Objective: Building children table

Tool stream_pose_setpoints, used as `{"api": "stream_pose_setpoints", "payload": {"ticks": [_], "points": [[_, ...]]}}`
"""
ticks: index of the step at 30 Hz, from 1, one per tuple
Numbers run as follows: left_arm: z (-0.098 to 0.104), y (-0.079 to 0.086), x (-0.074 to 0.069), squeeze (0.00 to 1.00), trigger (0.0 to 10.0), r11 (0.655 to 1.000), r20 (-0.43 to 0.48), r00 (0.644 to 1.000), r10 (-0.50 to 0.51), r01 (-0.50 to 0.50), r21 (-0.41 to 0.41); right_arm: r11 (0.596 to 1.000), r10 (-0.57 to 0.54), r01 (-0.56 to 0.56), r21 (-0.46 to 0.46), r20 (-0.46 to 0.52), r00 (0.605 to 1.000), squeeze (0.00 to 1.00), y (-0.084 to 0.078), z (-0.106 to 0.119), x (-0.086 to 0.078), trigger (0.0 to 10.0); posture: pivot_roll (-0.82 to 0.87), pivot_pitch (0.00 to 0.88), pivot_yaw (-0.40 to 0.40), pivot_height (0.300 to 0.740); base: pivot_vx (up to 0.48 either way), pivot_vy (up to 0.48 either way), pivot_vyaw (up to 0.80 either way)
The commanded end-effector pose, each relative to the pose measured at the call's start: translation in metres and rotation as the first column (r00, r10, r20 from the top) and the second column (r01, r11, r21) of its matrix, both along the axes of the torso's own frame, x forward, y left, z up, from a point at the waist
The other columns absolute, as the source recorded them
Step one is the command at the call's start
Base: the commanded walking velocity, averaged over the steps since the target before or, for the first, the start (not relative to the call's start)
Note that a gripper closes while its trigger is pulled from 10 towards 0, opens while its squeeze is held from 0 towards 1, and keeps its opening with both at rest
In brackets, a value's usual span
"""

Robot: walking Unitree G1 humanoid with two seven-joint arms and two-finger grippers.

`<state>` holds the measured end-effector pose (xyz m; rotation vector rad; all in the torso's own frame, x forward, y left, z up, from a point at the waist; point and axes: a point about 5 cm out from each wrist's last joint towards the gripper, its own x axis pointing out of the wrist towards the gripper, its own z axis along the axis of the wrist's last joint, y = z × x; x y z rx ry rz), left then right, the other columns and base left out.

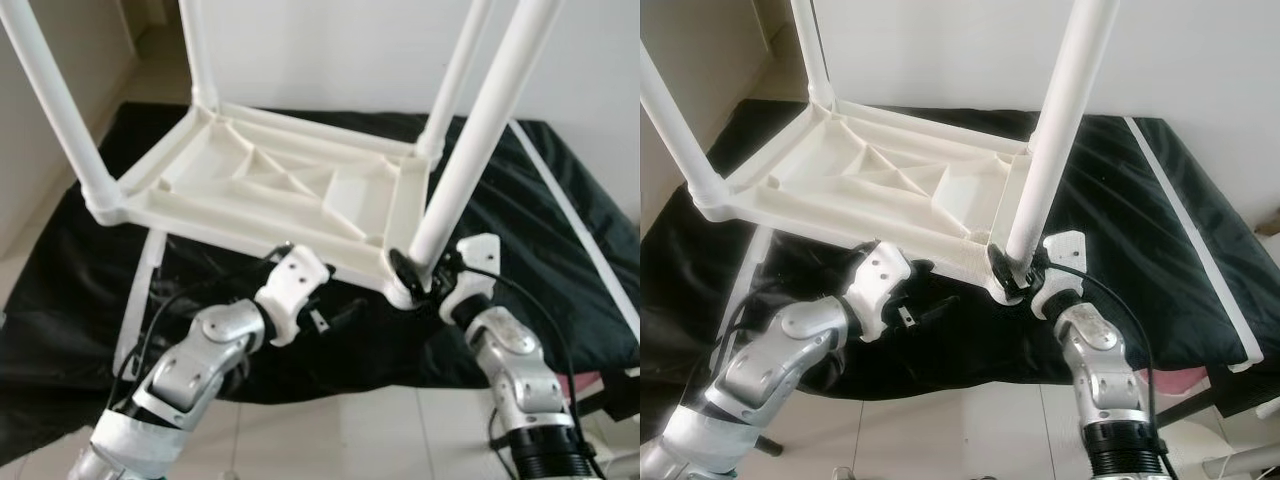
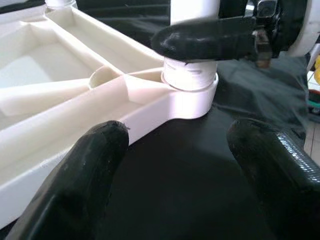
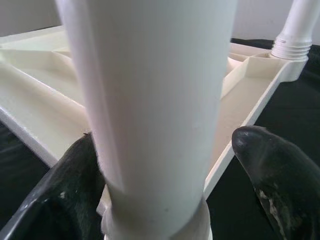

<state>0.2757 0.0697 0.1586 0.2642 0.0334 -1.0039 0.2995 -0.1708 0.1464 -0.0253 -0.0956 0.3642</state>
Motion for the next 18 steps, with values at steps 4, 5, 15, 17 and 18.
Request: {"api": "stream_pose_setpoints", "payload": {"ticks": [4,5,15,17,18], "points": [[-0.003,-0.003,-0.006,0.0,10.0,0.992,-0.026,0.992,-0.122,0.122,0.03,0.996,0.08,-0.08,-0.035,0.002,0.997,0.0,-0.002,0.0,-0.001,10.0,0.0,0.081,-0.025,0.74,0.0,0.0,0.0],[-0.005,-0.003,-0.007,0.0,10.0,0.992,-0.031,0.992,-0.124,0.125,0.028,0.993,0.11,-0.11,-0.051,0.005,0.994,0.0,-0.002,0.001,-0.001,10.0,0.0,0.083,-0.025,0.74,0.0,0.0,0.0],[-0.009,-0.013,-0.021,0.0,10.0,0.98,-0.059,0.979,-0.196,0.198,0.029,0.964,0.236,-0.233,-0.129,0.004,0.972,0.0,-0.007,0.005,0.005,10.0,0.0,0.097,-0.012,0.74,0.0,0.0,0.0],[-0.012,-0.013,-0.022,0.0,10.0,0.976,-0.065,0.975,-0.212,0.215,0.042,0.954,0.254,-0.252,-0.162,-0.007,0.967,0.0,-0.008,0.003,0.012,10.0,0.0,0.095,-0.012,0.74,0.0,0.0,0.0],[-0.012,-0.013,-0.022,0.0,10.0,0.976,-0.065,0.975,-0.212,0.215,0.042,0.954,0.254,-0.252,-0.162,-0.007,0.967,0.0,-0.008,0.003,0.012,10.0,0.0,0.095,-0.012,0.74,0.0,0.0,0.0]]}}
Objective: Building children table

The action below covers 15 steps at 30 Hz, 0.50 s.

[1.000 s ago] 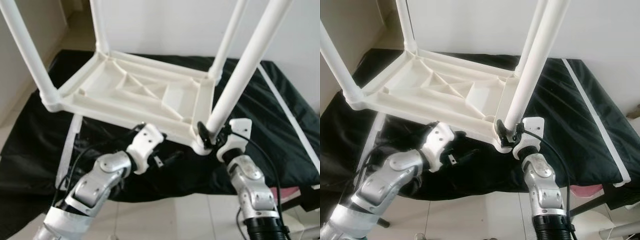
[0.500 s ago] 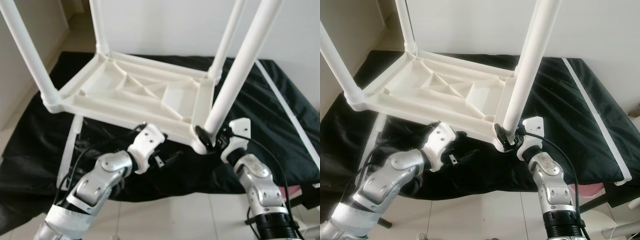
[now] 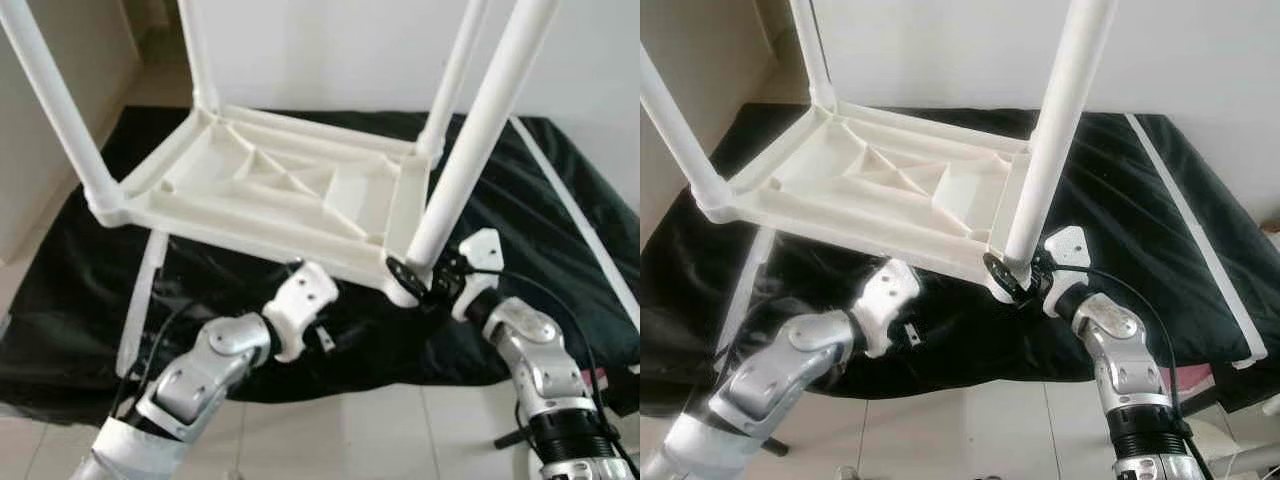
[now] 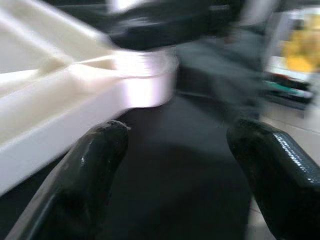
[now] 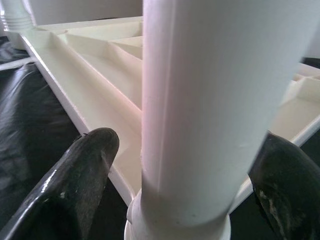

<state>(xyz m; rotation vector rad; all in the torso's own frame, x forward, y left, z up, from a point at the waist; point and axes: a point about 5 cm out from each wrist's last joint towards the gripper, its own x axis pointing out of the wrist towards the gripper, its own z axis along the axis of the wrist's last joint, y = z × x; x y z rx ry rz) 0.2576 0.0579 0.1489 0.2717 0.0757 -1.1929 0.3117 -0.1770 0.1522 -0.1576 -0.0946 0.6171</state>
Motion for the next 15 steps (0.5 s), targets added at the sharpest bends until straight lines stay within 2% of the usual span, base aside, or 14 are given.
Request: {"api": "stream_pose_setpoints", "payload": {"ticks": [1,6,7,8,9,10,11,15], "points": [[-0.004,-0.001,-0.005,0.0,10.0,0.999,-0.01,0.999,-0.039,0.039,0.021,0.999,0.017,-0.018,-0.037,-0.006,1.0,0.0,-0.001,-0.003,0.003,10.0,0.0,0.089,-0.008,0.74,0.0,0.0,0.0],[0.001,-0.005,-0.008,0.0,10.0,0.999,-0.02,0.999,-0.048,0.048,-0.009,0.998,0.046,-0.046,-0.044,-0.01,0.999,0.0,0.001,-0.002,0.011,10.0,0.01,0.084,-0.002,0.74,0.0,0.0,0.0],[-0.001,-0.006,-0.009,0.0,10.0,0.999,-0.021,0.998,-0.053,0.052,-0.004,0.997,0.053,-0.054,-0.047,-0.012,0.999,0.0,0.004,-0.003,0.014,6.6,0.02,0.076,0.0,0.74,0.0,0.0,0.0],[-0.001,-0.006,-0.009,0.0,10.0,0.999,-0.021,0.998,-0.053,0.052,-0.004,0.997,0.053,-0.054,-0.047,-0.012,0.999,0.0,0.004,-0.003,0.014,6.6,0.02,0.076,0.0,0.74,0.0,0.0,0.0],[-0.004,-0.006,-0.009,0.0,10.0,0.998,-0.022,0.998,-0.055,0.055,0.005,0.997,0.058,-0.059,-0.049,-0.016,0.998,0.0,0.006,-0.005,0.016,3.8,0.02,0.077,0.007,0.74,0.0,0.0,0.0],[-0.004,-0.006,-0.009,0.0,10.0,0.998,-0.022,0.998,-0.055,0.055,0.005,0.997,0.058,-0.059,-0.049,-0.016,0.998,0.0,0.006,-0.005,0.016,3.8,0.02,0.077,0.007,0.74,0.0,0.0,0.0],[-0.004,-0.008,-0.011,0.0,10.0,0.998,-0.024,0.998,-0.056,0.056,0.001,0.996,0.068,-0.069,-0.051,-0.017,0.998,0.0,0.008,-0.006,0.018,0.0,0.02,0.081,0.009,0.74,0.0,0.0,0.0],[-0.003,-0.011,-0.013,0.0,10.0,0.997,-0.019,0.997,-0.073,0.073,0.002,0.994,0.093,-0.095,-0.053,-0.034,0.995,0.0,0.012,-0.011,0.018,0.0,0.03,0.072,-0.006,0.74,0.0,0.0,0.0]]}}
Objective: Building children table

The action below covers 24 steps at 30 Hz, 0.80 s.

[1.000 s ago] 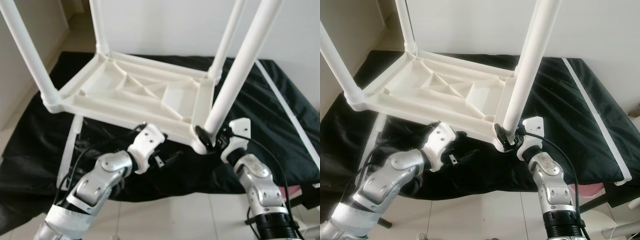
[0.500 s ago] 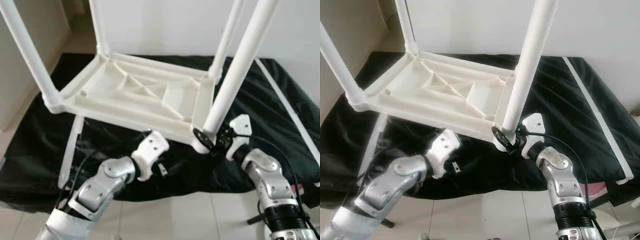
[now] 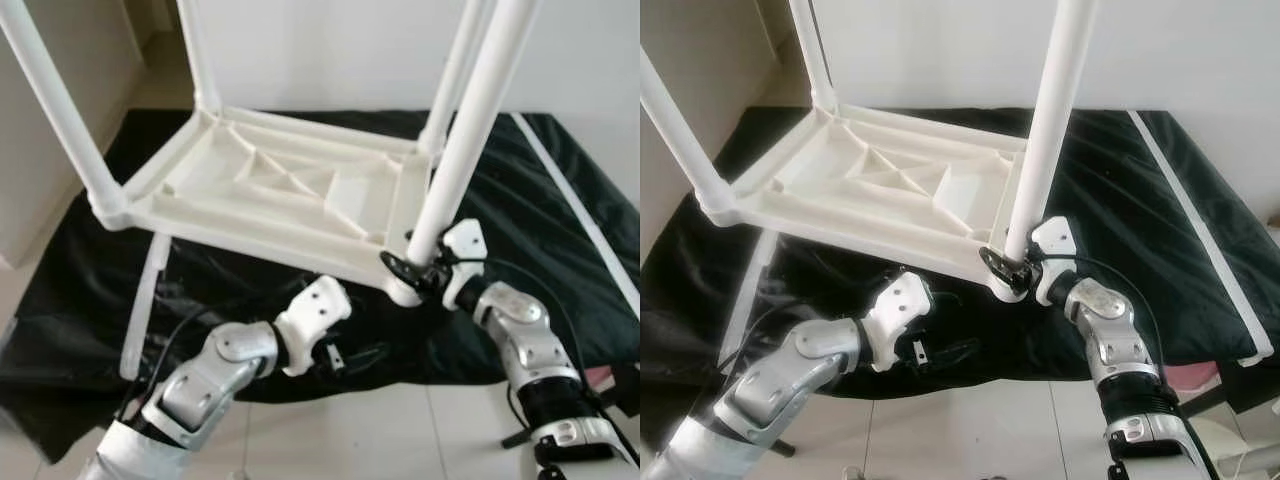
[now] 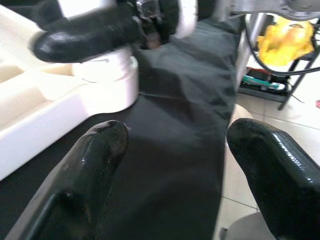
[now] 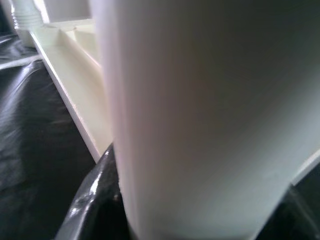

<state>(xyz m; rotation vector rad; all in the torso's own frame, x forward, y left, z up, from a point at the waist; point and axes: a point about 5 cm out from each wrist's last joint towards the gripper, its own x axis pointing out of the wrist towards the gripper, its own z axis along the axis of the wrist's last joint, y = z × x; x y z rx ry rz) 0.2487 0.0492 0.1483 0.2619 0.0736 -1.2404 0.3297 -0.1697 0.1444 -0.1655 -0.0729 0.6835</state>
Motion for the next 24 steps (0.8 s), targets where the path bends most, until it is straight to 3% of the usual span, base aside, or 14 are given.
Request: {"api": "stream_pose_setpoints", "payload": {"ticks": [1,6,7,8,9,17,19,24], "points": [[-0.003,-0.001,-0.004,0.0,10.0,1.0,-0.011,1.0,-0.019,0.019,0.011,0.999,0.032,-0.032,-0.038,-0.016,0.999,0.0,0.004,-0.005,-0.001,0.0,0.03,0.071,-0.007,0.74,0.0,0.0,0.0],[-0.003,0.0,-0.002,0.0,10.0,1.0,-0.015,1.0,-0.011,0.012,0.005,0.999,0.01,-0.011,-0.032,-0.041,0.999,0.0,-0.001,-0.011,-0.002,0.0,0.03,0.064,-0.012,0.74,0.0,0.0,0.0],[-0.003,0.0,-0.003,0.0,10.0,1.0,-0.015,1.0,-0.012,0.012,0.006,1.0,-0.009,0.007,-0.031,-0.051,0.999,0.0,-0.003,-0.014,-0.002,3.8,0.03,0.063,-0.012,0.74,0.0,0.0,0.0],[-0.003,0.0,-0.003,0.0,10.0,1.0,-0.015,1.0,-0.012,0.012,0.006,1.0,-0.009,0.007,-0.031,-0.051,0.999,0.0,-0.003,-0.014,-0.002,3.8,0.03,0.063,-0.012,0.74,0.0,0.0,0.0],[-0.004,0.0,-0.003,0.0,10.0,1.0,-0.016,1.0,-0.012,0.012,0.006,1.0,-0.023,0.022,-0.022,-0.063,0.998,0.0,-0.003,-0.015,-0.003,10.0,0.03,0.062,-0.015,0.74,0.0,0.0,0.0],[-0.004,0.0,-0.001,0.0,10.0,1.0,-0.013,1.0,-0.001,0.001,0.003,0.984,-0.178,0.18,0.011,-0.098,0.979,0.0,-0.002,-0.022,-0.003,10.0,0.02,0.058,-0.024,0.74,0.0,0.0,0.0],[-0.004,-0.001,-0.001,0.0,10.0,1.0,-0.013,1.0,0.002,-0.002,-0.002,0.954,-0.286,0.295,0.047,-0.134,0.949,0.0,0.007,-0.026,-0.006,10.0,0.02,0.056,-0.026,0.74,0.0,0.0,0.0],[-0.005,-0.002,-0.001,0.0,10.0,1.0,-0.012,1.0,0.007,-0.007,-0.005,0.918,-0.365,0.384,0.098,-0.171,0.915,0.0,0.019,-0.031,-0.01,10.0,0.01,0.044,-0.03,0.74,0.0,0.0,0.0]]}}
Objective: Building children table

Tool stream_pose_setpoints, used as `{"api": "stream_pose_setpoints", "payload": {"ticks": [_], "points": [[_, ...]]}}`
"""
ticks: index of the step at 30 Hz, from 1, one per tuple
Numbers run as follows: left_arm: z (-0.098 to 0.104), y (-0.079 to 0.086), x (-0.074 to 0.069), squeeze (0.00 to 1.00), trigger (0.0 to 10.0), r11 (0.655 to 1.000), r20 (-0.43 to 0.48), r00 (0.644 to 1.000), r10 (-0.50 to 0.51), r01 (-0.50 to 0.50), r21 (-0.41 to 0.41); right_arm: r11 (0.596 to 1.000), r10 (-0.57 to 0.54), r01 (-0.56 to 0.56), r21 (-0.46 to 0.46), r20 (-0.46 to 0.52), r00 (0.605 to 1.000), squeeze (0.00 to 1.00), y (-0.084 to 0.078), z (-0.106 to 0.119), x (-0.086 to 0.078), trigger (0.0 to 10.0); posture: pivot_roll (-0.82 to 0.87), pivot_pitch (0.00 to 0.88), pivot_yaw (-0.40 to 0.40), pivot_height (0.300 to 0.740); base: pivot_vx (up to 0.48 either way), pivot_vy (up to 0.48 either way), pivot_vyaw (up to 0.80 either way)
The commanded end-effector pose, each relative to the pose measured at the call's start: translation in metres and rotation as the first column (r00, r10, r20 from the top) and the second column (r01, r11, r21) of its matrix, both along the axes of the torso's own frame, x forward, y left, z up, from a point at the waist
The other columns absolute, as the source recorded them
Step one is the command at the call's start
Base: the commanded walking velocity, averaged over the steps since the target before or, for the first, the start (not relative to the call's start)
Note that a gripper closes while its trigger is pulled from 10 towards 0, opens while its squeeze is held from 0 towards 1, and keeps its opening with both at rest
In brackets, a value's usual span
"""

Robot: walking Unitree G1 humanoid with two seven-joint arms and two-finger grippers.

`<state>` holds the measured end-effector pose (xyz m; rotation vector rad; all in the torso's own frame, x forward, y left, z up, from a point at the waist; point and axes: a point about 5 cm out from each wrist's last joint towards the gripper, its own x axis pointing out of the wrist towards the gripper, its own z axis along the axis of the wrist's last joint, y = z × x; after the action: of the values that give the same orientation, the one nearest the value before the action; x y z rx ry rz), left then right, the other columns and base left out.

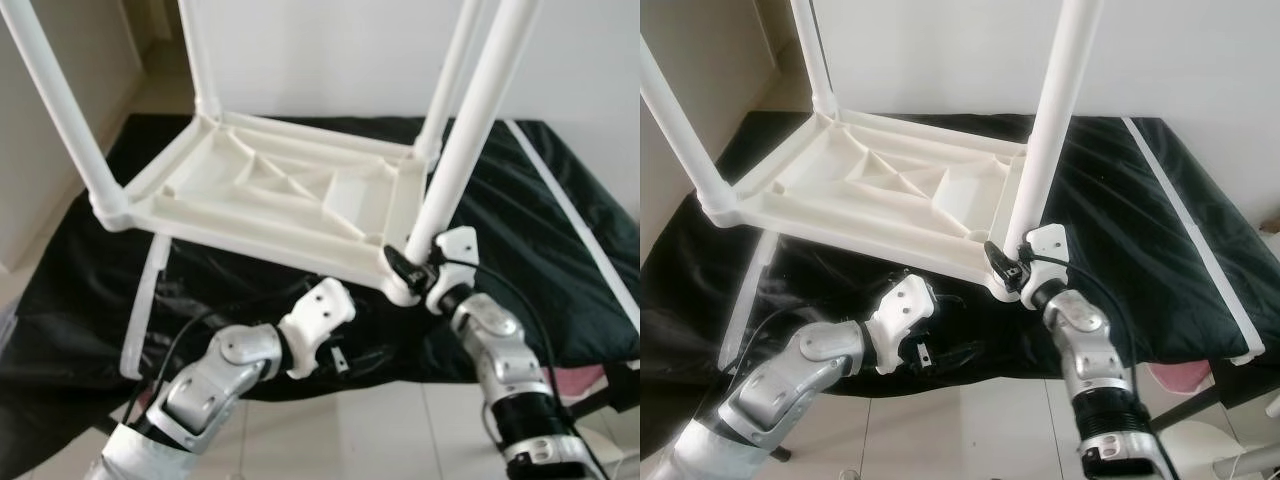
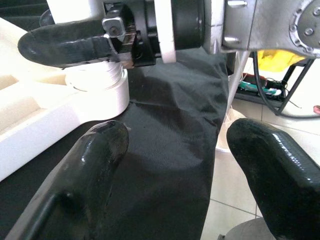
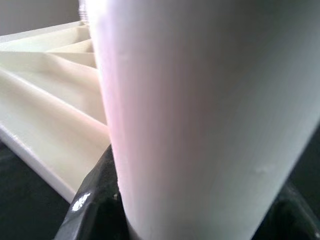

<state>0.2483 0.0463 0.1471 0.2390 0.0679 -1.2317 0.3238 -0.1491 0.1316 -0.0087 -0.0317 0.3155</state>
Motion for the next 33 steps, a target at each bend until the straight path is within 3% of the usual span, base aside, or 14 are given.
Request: {"api": "stream_pose_setpoints", "payload": {"ticks": [1,2,4,7,13,14,18,20,24,26,27,33], "points": [[-0.004,0.001,0.0,0.0,10.0,1.0,-0.003,1.0,0.003,-0.003,0.015,0.997,-0.077,0.08,0.022,-0.102,0.992,0.0,0.003,-0.02,-0.006,10.0,0.01,0.046,-0.034,0.74,0.0,0.0,0.0],[-0.004,0.001,0.0,0.0,10.0,1.0,-0.003,1.0,0.003,-0.003,0.015,0.997,-0.077,0.08,0.022,-0.102,0.992,0.0,0.003,-0.02,-0.006,10.0,0.01,0.046,-0.034,0.74,0.0,0.0,0.0],[-0.003,0.002,0.002,0.0,10.0,1.0,-0.001,1.0,0.013,-0.013,0.008,0.976,-0.196,0.207,0.07,-0.133,0.971,0.0,0.01,-0.024,-0.011,10.0,0.02,0.045,-0.04,0.74,0.0,0.0,0.0],[-0.003,0.003,0.002,0.0,10.0,1.0,-0.003,1.0,0.029,-0.029,0.003,0.946,-0.289,0.306,0.105,-0.151,0.945,0.0,0.02,-0.025,-0.018,10.0,0.02,0.048,-0.044,0.74,0.0,0.0,0.0],[-0.004,0.003,0.001,0.0,10.0,0.999,-0.007,0.999,0.032,-0.032,-0.001,0.923,-0.339,0.36,0.133,-0.156,0.928,0.0,0.026,-0.021,-0.02,10.0,0.02,0.05,-0.045,0.74,0.0,0.0,0.0],[-0.004,0.003,0.001,0.0,10.0,0.999,-0.009,0.999,0.032,-0.032,-0.004,0.922,-0.33,0.353,0.162,-0.152,0.932,1.0,0.029,-0.018,-0.02,10.0,0.02,0.052,-0.043,0.74,0.0,0.0,0.0],[-0.003,0.002,0.001,0.0,10.0,0.999,-0.009,0.999,0.033,-0.033,-0.006,0.923,-0.321,0.34,0.181,-0.128,0.938,1.0,0.03,-0.012,-0.021,10.0,0.02,0.055,-0.043,0.74,0.0,0.0,0.0],[-0.003,0.003,0.002,0.0,10.0,0.999,-0.008,0.999,0.036,-0.036,-0.008,0.932,-0.282,0.29,0.215,-0.068,0.957,1.0,0.028,-0.001,-0.021,10.0,0.02,0.057,-0.04,0.74,0.0,0.0,0.0],[-0.003,0.005,0.002,0.0,10.0,0.999,-0.007,0.999,0.037,-0.037,-0.003,0.959,-0.214,0.211,0.188,-0.008,0.977,1.0,0.016,0.008,-0.019,10.0,0.01,0.061,-0.034,0.74,0.0,0.0,0.0],[-0.003,0.006,0.002,0.0,10.0,0.999,-0.007,0.999,0.036,-0.036,0.0,0.966,-0.197,0.192,0.174,0.009,0.98,0.95,0.011,0.011,-0.018,10.0,0.01,0.063,-0.033,0.74,0.0,0.0,0.0],[-0.003,0.006,0.002,0.0,10.0,0.999,-0.006,0.999,0.035,-0.035,0.002,0.975,-0.172,0.167,0.15,0.02,0.985,0.0,0.006,0.013,-0.015,10.0,0.01,0.064,-0.033,0.74,0.0,0.0,0.0],[-0.003,0.007,0.002,0.0,10.0,1.0,-0.006,1.0,0.03,-0.03,0.006,0.995,-0.056,0.052,0.082,0.048,0.997,0.0,-0.005,0.019,-0.008,10.0,0.01,0.07,-0.031,0.74,0.0,0.0,0.0]]}}
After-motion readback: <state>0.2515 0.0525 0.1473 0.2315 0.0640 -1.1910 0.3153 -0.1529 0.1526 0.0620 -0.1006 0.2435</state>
